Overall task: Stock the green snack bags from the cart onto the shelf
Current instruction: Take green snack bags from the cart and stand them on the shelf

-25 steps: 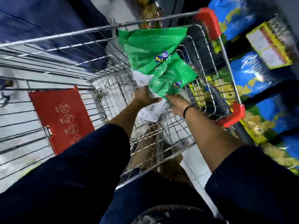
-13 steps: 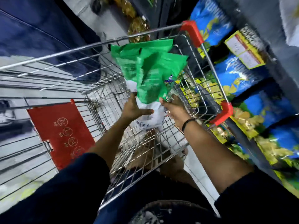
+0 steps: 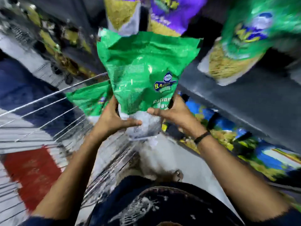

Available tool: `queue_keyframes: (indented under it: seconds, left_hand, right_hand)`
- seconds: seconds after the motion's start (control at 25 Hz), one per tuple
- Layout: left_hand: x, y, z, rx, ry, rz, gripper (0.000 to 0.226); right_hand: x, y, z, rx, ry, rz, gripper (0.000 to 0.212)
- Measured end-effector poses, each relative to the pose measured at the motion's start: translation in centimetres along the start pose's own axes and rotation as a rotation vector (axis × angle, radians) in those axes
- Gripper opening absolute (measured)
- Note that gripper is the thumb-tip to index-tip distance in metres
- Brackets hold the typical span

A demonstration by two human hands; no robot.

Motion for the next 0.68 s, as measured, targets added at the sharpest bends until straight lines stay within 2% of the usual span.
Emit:
queue_keyframes:
  seconds: [0.08,0.16,0.28,0.36,0.48,0.6,0.68]
  left_hand:
    - [-3.4,-0.7,-6.6,0.13,-0.038,-0.095,0.1]
    - [-5.1,-1.9,-10.3,0.22,-0.024,-0.137,0.098]
    - [-10.4,-5.4,-19.8,0.377,-0.092,-0.276,0.094]
    - [-14.1,-8.8,-24.9,0.484,-0.128,-0.35,0.1]
    - [-19.4,-14.0,-30.4,0.563,-0.131,-0.448,0.119]
    - [-23.4,-18.0,-35.0,0.618,-0.175,-0.479,0.101]
    - [-23.9,-19.5,-37.2,0.649,-0.167,-0.448,0.097]
  right_hand:
    - [0.0,7.1,5.1,-0.148,0.049,0.046,0.058]
    - [-0.5,10.5,8.0,-0.227,0.051,0.046,0.053]
    - [-0.5,18.3,15.2,-0.469,0.104,0.097,0.044]
    - [-0.4,21.5,19.9,-0.583,0.132,0.134,0.042]
    - [0.5,23.4,26.4,-0.706,0.156,0.212,0.046]
    - [0.5,23.9,32.3,-0.834,0.171,0.254,0.07]
    - [-0.9,23.7,34.5,-0.852,0.182,0.241,0.073]
Point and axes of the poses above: each hand's wrist, its own y-axis away from the middle knuckle, its own z-axis out of the back of the hand, x = y × z, the point moved 1 cm from there along -y, towards the middle knuckle, and after that the axes turned 13 degrees about x, right-handed, at the moved point
